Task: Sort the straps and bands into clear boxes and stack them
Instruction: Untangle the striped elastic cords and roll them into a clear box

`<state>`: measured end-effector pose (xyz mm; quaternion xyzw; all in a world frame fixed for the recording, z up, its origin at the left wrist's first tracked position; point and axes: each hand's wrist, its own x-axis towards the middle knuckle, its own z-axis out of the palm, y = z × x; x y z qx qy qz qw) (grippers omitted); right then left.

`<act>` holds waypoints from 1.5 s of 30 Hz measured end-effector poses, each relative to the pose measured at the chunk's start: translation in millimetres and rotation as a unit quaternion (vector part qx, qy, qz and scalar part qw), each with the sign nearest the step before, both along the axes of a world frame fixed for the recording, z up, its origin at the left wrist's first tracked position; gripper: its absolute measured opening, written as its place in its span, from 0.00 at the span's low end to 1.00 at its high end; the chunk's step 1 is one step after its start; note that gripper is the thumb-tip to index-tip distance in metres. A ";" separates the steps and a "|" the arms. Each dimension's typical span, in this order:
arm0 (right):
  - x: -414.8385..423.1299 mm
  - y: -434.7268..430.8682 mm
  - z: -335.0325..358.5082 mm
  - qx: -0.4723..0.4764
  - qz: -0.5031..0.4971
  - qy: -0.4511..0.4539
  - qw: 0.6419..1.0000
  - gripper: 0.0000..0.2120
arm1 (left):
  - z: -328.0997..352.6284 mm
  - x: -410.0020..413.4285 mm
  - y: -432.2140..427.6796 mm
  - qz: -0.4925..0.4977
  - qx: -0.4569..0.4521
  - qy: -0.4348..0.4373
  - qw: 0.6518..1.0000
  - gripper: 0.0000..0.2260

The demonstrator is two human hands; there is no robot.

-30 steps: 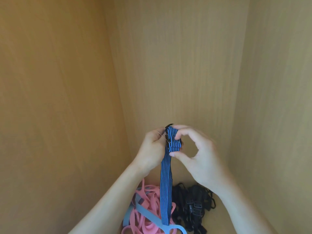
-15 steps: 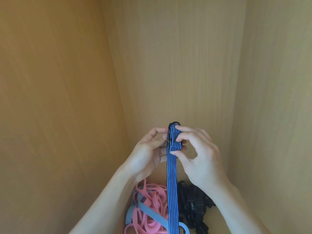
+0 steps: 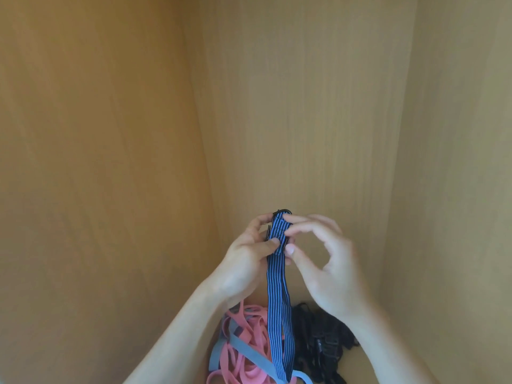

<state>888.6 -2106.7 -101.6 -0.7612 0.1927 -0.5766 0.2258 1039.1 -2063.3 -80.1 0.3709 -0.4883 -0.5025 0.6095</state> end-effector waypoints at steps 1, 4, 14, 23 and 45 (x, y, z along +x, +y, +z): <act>-1.0 -2.1 2.8 0.023 0.007 -0.029 0.999 0.10 | 0.0 -1.2 -0.5 -0.005 0.000 0.004 1.000 0.27; -1.9 -12.6 10.0 0.096 -0.023 -0.039 0.994 0.09 | -1.9 -2.7 -4.1 -0.006 0.005 0.001 1.000 0.37; 2.3 -18.1 12.4 0.278 0.102 0.045 0.954 0.04 | -29.0 4.4 -11.0 0.008 0.023 -0.119 0.993 0.36; -1.9 -25.1 24.5 0.235 0.102 0.001 0.967 0.08 | -25.5 7.9 -0.9 -0.066 0.077 -0.125 0.987 0.15; -16.6 -22.7 2.5 0.235 0.076 -0.025 0.969 0.12 | -27.9 -5.6 -6.2 0.037 0.065 -0.218 0.973 0.16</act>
